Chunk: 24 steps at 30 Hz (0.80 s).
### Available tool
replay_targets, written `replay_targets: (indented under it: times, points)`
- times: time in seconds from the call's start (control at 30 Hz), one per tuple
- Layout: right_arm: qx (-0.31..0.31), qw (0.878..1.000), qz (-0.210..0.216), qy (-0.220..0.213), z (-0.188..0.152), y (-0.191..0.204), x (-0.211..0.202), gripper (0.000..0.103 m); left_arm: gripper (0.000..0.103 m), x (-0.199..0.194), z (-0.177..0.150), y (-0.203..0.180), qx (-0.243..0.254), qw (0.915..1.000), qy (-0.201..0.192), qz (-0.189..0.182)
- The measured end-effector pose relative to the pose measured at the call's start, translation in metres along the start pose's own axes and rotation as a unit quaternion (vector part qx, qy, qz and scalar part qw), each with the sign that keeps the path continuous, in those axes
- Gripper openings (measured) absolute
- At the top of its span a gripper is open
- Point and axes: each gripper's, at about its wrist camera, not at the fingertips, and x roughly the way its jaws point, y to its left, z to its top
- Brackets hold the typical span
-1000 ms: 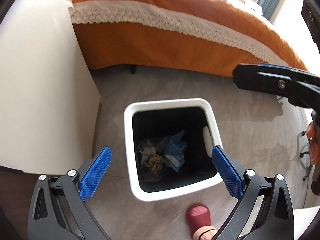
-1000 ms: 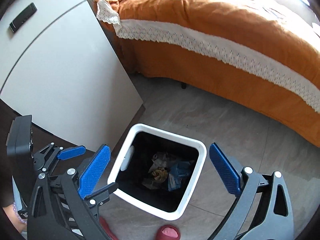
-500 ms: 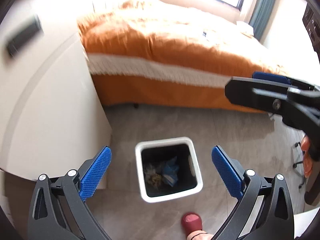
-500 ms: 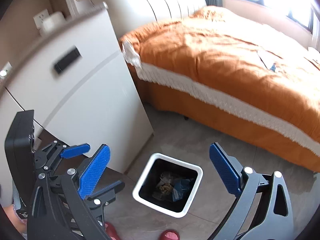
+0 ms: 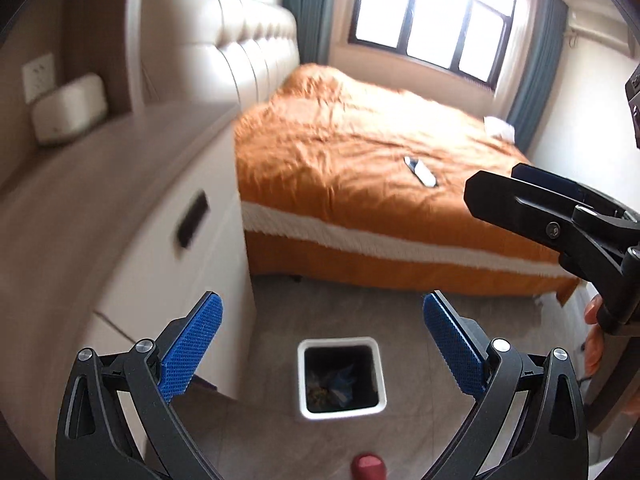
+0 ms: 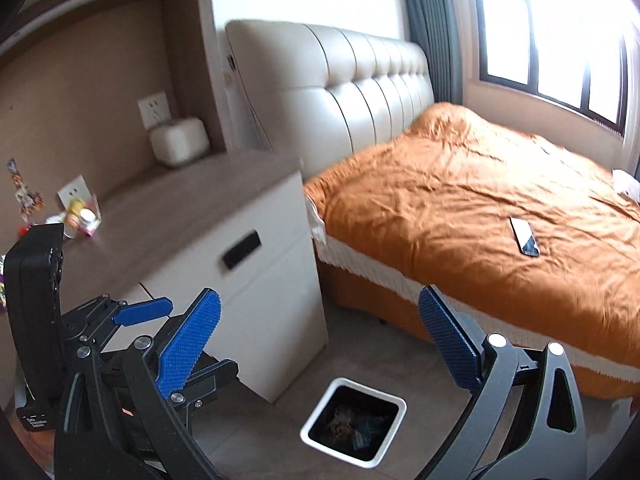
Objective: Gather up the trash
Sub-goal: 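Move both empty tools back toward the trash on the desk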
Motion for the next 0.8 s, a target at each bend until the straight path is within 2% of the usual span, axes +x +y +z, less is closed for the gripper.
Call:
replay_targets:
  times: [0.17,0.4,0.57,0.8]
  points:
    - [-0.027,0.999,0.020,-0.031,0.030,0.031,-0.028,0.099,0.098,-0.056,0.015,0.014,-0.021,0.9989,-0.038,0.018]
    - [-0.083,0.990,0.079,-0.081,0.070,0.096,-0.057,0.099,0.098,-0.132,0.022,0.056,-0.053,0.9919,-0.086,0.077]
    - [-0.110,0.981,0.121,-0.103,0.089,0.150,-0.062,0.099,0.098,-0.186,0.022,0.101,-0.079,0.9820,-0.110,0.132]
    - [-0.146,0.968,0.162,-0.121,0.111,0.237,-0.063,0.099,0.098,-0.255,0.011,0.171,-0.111,0.9624,-0.137,0.206]
